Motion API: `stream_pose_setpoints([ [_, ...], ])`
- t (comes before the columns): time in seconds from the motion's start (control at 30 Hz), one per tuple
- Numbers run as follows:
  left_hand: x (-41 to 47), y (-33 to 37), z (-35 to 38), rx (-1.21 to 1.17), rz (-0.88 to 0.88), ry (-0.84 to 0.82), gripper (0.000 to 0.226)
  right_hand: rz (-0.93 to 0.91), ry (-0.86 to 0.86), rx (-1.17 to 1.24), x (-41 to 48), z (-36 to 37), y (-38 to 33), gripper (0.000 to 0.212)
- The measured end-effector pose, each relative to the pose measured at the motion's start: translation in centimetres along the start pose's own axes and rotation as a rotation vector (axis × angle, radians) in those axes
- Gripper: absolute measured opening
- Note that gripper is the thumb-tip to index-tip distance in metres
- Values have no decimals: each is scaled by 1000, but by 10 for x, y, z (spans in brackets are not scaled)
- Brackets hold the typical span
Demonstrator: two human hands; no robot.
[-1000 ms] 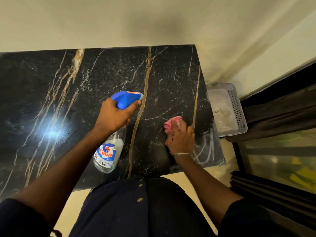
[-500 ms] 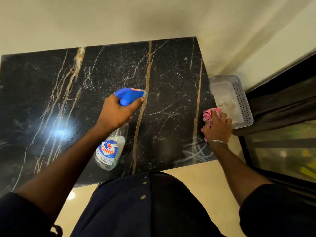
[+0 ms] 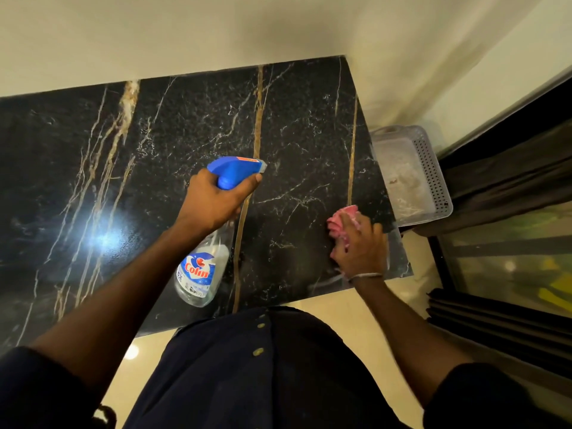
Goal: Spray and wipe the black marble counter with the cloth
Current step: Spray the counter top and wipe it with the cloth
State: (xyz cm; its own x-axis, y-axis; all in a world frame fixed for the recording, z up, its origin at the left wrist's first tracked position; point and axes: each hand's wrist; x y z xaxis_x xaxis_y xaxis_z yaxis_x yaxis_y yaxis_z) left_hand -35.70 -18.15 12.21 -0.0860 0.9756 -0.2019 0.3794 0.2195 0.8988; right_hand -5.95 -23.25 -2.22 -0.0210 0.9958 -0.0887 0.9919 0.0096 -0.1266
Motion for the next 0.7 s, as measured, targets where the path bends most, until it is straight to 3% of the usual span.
stream_pose_setpoints([
  [0.13,-2,-1,0,-2,1,-11,20,194,16,2,13,-6,46,56],
  [0.27,-3,0,0,16,11,-2,22,375,38,58,9,-4,15,55],
  [0.33,-2,0,2,4,15,4,20,299,42,73,-1,1,-15,57],
  [0.53,-4,3,10,10,-16,-7,26,-236,-2,76,-35,16,-59,56],
  [0.6,-4,4,11,2,-24,-16,24,-249,0,41,-38,14,-37,57],
  [0.7,-5,3,10,7,-11,-33,20,-26,22,12,-38,7,11,59],
])
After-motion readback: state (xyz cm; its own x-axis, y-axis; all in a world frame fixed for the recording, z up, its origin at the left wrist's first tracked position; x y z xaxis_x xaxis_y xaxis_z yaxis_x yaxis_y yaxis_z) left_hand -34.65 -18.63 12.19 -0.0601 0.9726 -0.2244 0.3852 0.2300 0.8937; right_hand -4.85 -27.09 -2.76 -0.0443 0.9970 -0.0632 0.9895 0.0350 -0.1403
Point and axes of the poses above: each hand's wrist, its own x-axis towards the middle knuckle, its own z-axis out of the palm, y = z × x, and after that the axes turned 2 degrees about -y, right-handed
